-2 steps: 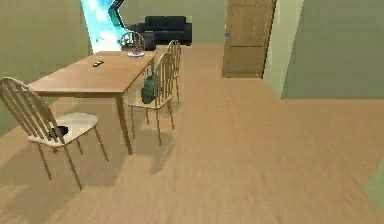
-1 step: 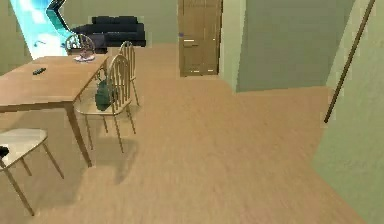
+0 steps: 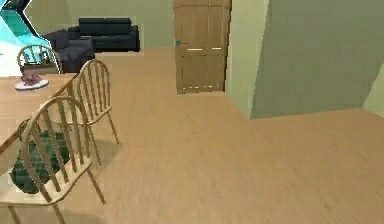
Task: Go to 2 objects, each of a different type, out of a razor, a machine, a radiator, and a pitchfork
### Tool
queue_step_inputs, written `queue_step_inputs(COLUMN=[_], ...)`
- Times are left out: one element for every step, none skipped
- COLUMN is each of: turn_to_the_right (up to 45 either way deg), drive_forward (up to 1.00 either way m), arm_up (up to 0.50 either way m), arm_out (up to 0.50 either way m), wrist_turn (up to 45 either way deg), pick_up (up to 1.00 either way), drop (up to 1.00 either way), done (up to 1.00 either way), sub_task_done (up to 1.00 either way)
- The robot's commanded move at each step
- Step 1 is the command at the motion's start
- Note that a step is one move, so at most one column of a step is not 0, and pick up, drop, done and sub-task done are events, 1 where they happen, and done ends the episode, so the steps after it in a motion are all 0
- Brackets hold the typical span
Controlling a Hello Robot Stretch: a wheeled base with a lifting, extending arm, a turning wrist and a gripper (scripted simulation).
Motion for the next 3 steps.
queue_step_inputs(turn_to_the_right=[0.0,-9.0,0.0], drive_forward=[0.70,0.00,1.00], arm_up=[0.00,0.00,0.00], arm_out=[0.00,0.00,0.00], wrist_turn=[0.0,0.0,0.0], pick_up=[0.00,0.00,0.00], drop=[0.00,0.00,0.00], done=[0.00,0.00,0.00], sub_task_done=[0.00,0.00,0.00])
